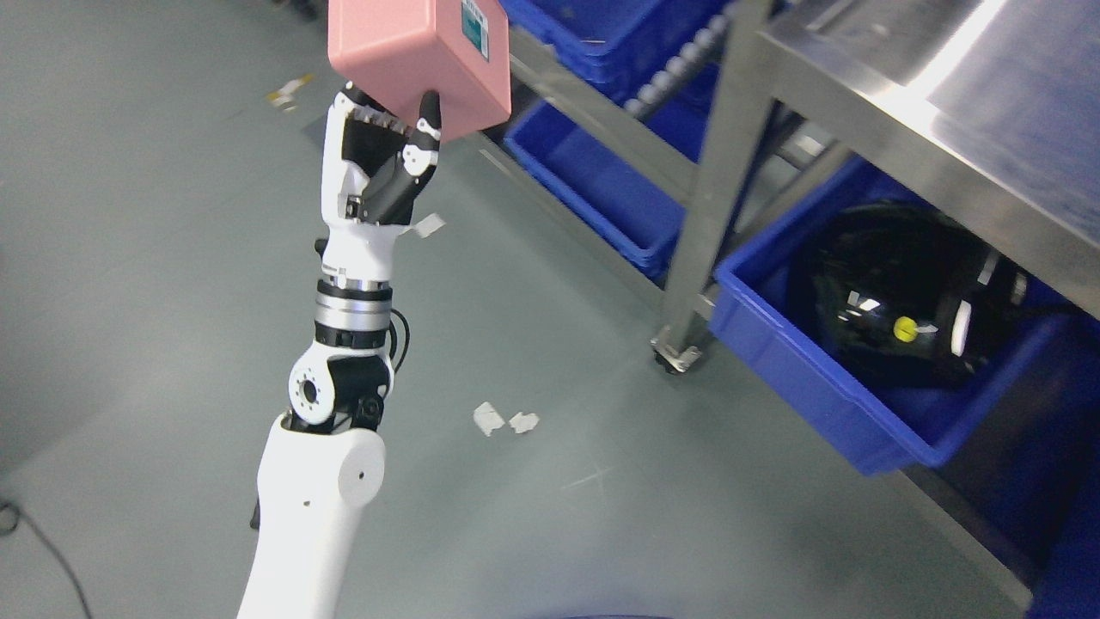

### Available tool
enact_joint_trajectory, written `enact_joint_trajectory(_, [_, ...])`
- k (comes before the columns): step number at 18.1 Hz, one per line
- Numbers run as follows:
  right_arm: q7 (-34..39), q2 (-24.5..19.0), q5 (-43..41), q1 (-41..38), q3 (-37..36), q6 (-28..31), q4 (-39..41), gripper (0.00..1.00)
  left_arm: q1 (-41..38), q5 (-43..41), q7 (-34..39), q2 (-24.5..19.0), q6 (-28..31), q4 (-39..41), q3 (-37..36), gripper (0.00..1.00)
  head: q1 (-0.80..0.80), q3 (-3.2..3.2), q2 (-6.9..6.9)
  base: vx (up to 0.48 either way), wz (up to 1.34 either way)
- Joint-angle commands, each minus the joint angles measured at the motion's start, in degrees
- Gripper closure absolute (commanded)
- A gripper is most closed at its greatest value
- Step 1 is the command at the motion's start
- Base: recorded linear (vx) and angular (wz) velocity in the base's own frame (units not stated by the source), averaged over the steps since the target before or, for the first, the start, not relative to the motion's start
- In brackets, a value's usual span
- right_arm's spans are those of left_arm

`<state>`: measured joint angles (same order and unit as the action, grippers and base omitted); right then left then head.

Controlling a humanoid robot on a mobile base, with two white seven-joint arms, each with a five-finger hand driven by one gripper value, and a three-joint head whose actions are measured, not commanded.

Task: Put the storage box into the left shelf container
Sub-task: 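Hold the pink box aloft in the left hand while turning toward the shelf rack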

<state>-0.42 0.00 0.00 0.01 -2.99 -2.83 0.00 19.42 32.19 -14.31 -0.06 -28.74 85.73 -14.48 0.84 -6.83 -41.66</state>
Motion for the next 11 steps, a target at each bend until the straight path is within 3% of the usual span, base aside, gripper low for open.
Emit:
enact_joint_trajectory(1, [0.24, 1.0, -1.23, 0.26, 0.0, -0.07, 1.0, 0.0, -14.57, -0.99, 1.21, -0.94, -2.37, 9.28, -5.39, 0.96, 0.0, 0.0, 0.0, 0.035, 1.29])
enact_joint_trajectory(7, [0.24, 1.0, -1.23, 0.26, 0.0, -0.07, 1.0, 0.0, -19.42, -0.64, 1.13, -0.94, -4.04, 9.46, -5.38, 0.96, 0.0, 0.0, -0.03, 0.115, 1.28])
enact_joint_trajectory(11, [0.33, 1.0, -1.23, 0.26, 0.0, 0.02, 1.0, 0.0, -20.82, -0.64, 1.04, -0.94, -6.41, 9.63, -5.65, 0.97, 0.0, 0.0, -0.03, 0.277, 0.9])
